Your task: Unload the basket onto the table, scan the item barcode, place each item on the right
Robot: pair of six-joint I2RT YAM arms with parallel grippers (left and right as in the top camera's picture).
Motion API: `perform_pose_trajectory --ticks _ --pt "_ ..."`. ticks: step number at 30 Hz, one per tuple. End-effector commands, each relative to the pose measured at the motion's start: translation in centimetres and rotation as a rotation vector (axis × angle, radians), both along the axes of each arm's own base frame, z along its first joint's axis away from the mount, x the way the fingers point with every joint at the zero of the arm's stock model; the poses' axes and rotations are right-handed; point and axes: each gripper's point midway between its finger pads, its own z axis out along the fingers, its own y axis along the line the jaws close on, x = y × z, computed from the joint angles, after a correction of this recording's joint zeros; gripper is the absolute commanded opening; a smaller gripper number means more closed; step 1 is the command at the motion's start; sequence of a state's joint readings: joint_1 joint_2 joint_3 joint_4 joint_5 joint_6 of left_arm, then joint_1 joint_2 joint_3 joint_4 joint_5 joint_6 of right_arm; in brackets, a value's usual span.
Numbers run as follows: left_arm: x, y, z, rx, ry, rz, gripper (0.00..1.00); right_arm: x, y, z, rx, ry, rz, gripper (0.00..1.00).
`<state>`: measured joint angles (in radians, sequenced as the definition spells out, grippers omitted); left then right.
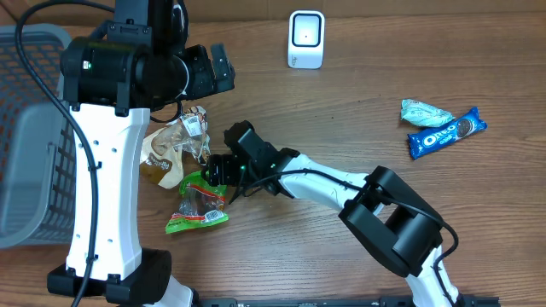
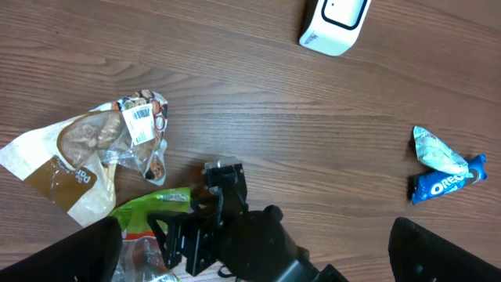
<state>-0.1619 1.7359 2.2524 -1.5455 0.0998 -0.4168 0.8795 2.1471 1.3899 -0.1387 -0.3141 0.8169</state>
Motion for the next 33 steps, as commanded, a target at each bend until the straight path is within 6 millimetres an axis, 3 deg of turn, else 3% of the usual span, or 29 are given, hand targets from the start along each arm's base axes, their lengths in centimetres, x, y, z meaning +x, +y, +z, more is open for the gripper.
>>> perform_pose_trajectory --ticks 1,6,8,13,16,23,24,26,29,30,33 --pt "0.2 0.0 0.1 0.003 -0.005 0.003 1.00 0.9 -0.5 -1.5 -0.060 -0.044 -0.060 0.73" --pt "0.2 0.0 0.1 0.003 -0.005 0.003 1.00 1.0 -0.7 -1.8 -0.089 -0.071 -0.078 0.52" --pt "0.2 0.0 0.1 0.003 -0.005 0.003 1.00 1.0 -0.9 -2.1 -0.102 -0.071 -0.078 0.39" --pt "0.2 0.0 0.1 0.003 -0.005 0.003 1.00 0.6 -1.3 -2.6 -0.128 -0.054 -0.071 0.20" --pt "0.2 0.0 0.1 0.003 -0.005 0.003 1.00 0.6 -1.4 -2.0 -0.109 -0.020 -0.047 0.06" --pt "0.2 0.0 0.1 0.003 -0.005 0.003 1.00 0.2 -1.6 2.9 0.065 0.063 0.179 0.04" --pt "0.2 0.0 0.1 0.003 -0.005 0.003 1.00 -0.4 -1.5 3.6 0.109 0.087 0.231 0.08" --pt "0.2 0.0 0.1 0.003 -0.005 0.003 1.00 -1.7 -1.4 4.9 0.185 0.141 0.316 0.29" --pt "0.2 0.0 0.1 0.003 -0.006 0.003 1.00 -4.2 -1.7 5.8 0.241 0.272 0.390 0.69" --pt "0.2 0.0 0.1 0.003 -0.005 0.003 1.00 -5.3 -2.0 5.8 0.240 0.330 0.406 0.77" --pt "0.2 0.0 0.1 0.003 -0.005 0.003 1.00 -8.1 -2.8 4.7 0.169 0.431 0.426 0.92"
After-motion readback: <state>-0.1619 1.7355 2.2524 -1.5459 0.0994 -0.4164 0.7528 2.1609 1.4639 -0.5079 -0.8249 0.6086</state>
